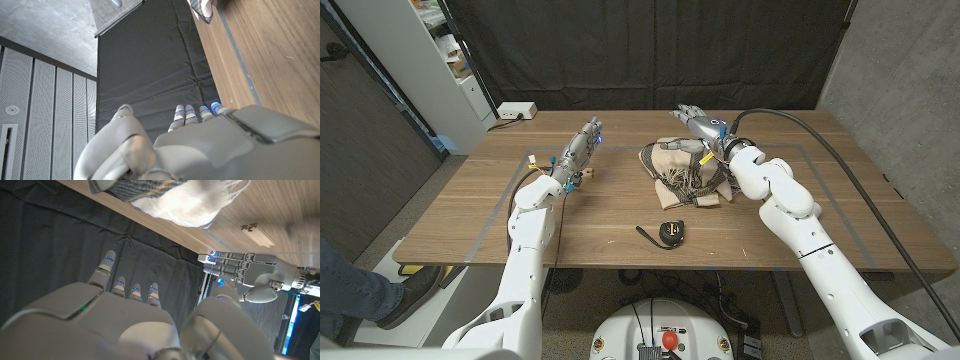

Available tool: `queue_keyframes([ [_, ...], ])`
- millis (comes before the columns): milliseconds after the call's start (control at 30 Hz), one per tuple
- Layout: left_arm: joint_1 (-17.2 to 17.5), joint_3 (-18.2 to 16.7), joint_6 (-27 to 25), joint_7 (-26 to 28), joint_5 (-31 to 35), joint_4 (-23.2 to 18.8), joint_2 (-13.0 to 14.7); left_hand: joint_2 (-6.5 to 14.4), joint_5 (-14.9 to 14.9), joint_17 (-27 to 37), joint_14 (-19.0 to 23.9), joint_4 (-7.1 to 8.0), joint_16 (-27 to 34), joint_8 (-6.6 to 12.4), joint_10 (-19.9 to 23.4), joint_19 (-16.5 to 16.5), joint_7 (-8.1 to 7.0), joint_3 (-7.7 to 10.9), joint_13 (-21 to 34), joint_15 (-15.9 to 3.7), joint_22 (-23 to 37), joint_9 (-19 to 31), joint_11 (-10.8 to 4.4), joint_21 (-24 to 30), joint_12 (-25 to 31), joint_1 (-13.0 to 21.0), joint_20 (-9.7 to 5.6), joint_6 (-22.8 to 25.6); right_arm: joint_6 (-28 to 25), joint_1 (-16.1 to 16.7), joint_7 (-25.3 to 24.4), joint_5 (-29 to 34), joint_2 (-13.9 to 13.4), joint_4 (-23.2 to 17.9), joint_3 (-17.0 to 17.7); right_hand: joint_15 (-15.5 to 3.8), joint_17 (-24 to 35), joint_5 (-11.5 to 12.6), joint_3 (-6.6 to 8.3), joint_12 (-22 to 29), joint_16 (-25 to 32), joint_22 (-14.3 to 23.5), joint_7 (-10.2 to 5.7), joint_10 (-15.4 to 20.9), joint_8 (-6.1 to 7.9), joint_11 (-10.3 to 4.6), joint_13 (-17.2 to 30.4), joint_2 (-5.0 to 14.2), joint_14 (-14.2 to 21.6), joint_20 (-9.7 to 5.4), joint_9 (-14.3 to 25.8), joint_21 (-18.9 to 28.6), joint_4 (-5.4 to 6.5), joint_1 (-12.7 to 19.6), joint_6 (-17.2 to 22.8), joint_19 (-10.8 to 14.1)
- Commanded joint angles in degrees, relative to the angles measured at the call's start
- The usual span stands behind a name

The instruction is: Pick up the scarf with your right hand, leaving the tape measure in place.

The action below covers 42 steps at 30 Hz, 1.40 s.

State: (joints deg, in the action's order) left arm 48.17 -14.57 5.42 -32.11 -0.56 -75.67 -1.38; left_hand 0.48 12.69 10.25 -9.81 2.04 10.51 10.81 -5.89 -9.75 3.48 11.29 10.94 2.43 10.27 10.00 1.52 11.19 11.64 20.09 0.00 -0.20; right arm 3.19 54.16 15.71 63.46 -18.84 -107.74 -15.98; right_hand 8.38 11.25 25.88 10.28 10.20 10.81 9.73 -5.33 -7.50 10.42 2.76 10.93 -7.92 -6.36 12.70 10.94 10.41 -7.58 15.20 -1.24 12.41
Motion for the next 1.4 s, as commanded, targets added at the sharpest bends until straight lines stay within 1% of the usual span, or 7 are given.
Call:
queue_keyframes([
  [33, 0.4, -0.2, 0.0, -0.9, -0.9, -0.1, 0.0, 0.5, 0.0, 0.2, -0.7, -0.24, 0.2, 0.24, -0.2, -3.5, 0.19, 0.05, 0.0, -0.03, 0.1, 0.2, -0.3, 0.0, 0.2, 0.0, 0.54, 0.3, -2.5, -0.6, 2.3, 1.9, 0.3, 0.0, -1.4, 0.24, 0.1, 0.3, -0.28, 0.5, 0.5, 0.2, -0.06, -0.4, 0.26, 0.27, 0.1, -0.46, 0.2, -0.19, 0.1, 0.1, 0.16, 0.4, -0.3, -0.3],
  [200, 0.4, -0.2, -0.4, -0.9, -0.9, -0.5, 0.1, 0.5, 0.0, 0.2, -0.8, -0.26, 0.2, 0.23, -0.2, -3.5, 0.24, 0.04, 0.0, -0.08, 0.1, 0.2, -0.26, 0.0, 0.2, 0.0, 0.54, 0.3, -3.1, -0.9, 2.5, 2.3, 0.4, 0.5, -1.8, 0.04, 0.1, 0.4, -0.54, 1.0, 0.9, 0.2, 0.05, 0.5, 0.6, 0.13, 0.1, -0.51, 1.1, -0.2, 0.1, 0.2, 0.16, 0.5, 0.3, -0.3],
  [433, 0.7, -0.1, -0.9, -0.6, -0.6, -1.5, 0.2, 0.5, 0.0, 0.2, -0.7, -0.3, 0.2, 0.2, -0.3, -3.5, 0.27, 0.04, 0.0, -0.08, 0.1, 0.2, -0.27, 0.0, 0.2, 0.0, 0.55, 0.3, -3.7, -1.3, 3.0, 2.7, 0.5, 1.2, -2.3, 0.17, 0.1, 0.4, -0.75, 1.1, 1.0, 0.3, 0.0, 0.9, 0.75, 0.02, 0.1, -0.59, 1.3, -0.2, 0.1, 0.2, 0.16, 0.5, 0.6, -0.3],
  [767, 1.4, -0.1, -1.3, -0.5, -0.8, -2.8, 0.3, 0.6, -0.1, 0.2, -0.8, -0.35, 0.2, 0.18, -0.3, -3.5, 0.29, 0.03, 0.0, 0.01, 0.1, 0.2, -0.14, 0.0, 0.2, -0.1, 0.53, 0.3, -4.3, -2.3, 4.0, 3.0, 0.5, 2.8, -3.1, 0.01, 0.1, 0.5, -0.92, 1.2, 1.1, 0.3, 0.0, 1.0, 0.8, -0.02, 0.1, -0.64, 1.5, -0.2, 0.1, 0.3, 0.15, 0.5, 0.7, -0.3],
  [1033, 1.6, 0.0, -1.4, -0.6, -1.1, -3.1, 0.3, 0.6, -0.1, 0.2, -0.8, -0.39, 0.2, 0.15, -0.3, -3.6, 0.29, 0.03, 0.0, -0.13, 0.1, 0.2, -0.17, 0.0, 0.2, -0.1, 0.54, 0.3, -5.3, -3.0, 4.9, 3.9, 0.6, 3.7, -3.9, 0.14, 0.1, 0.5, -1.08, 1.1, 1.2, 0.3, -0.02, 1.0, 0.8, -0.04, 0.1, -0.64, 1.7, -0.2, 0.1, 0.3, 0.15, 0.6, 0.6, -0.3],
  [1400, 2.6, 0.4, -1.7, 0.0, -0.9, -4.1, 0.2, 0.7, -0.1, 0.2, -0.8, -0.46, 0.2, 0.12, -0.3, -3.6, 0.29, 0.05, 0.0, -0.09, 0.1, 0.2, -0.25, 0.0, 0.2, -0.1, 0.73, 0.3, -6.9, -3.1, 5.8, 4.8, 0.5, 4.4, -4.2, 0.12, 0.1, 0.6, -1.24, 1.1, 1.2, 0.3, -0.02, 0.9, 0.72, 0.05, 0.1, -0.61, 1.7, -0.21, 0.1, 0.3, 0.14, 0.7, 0.4, -0.3],
])
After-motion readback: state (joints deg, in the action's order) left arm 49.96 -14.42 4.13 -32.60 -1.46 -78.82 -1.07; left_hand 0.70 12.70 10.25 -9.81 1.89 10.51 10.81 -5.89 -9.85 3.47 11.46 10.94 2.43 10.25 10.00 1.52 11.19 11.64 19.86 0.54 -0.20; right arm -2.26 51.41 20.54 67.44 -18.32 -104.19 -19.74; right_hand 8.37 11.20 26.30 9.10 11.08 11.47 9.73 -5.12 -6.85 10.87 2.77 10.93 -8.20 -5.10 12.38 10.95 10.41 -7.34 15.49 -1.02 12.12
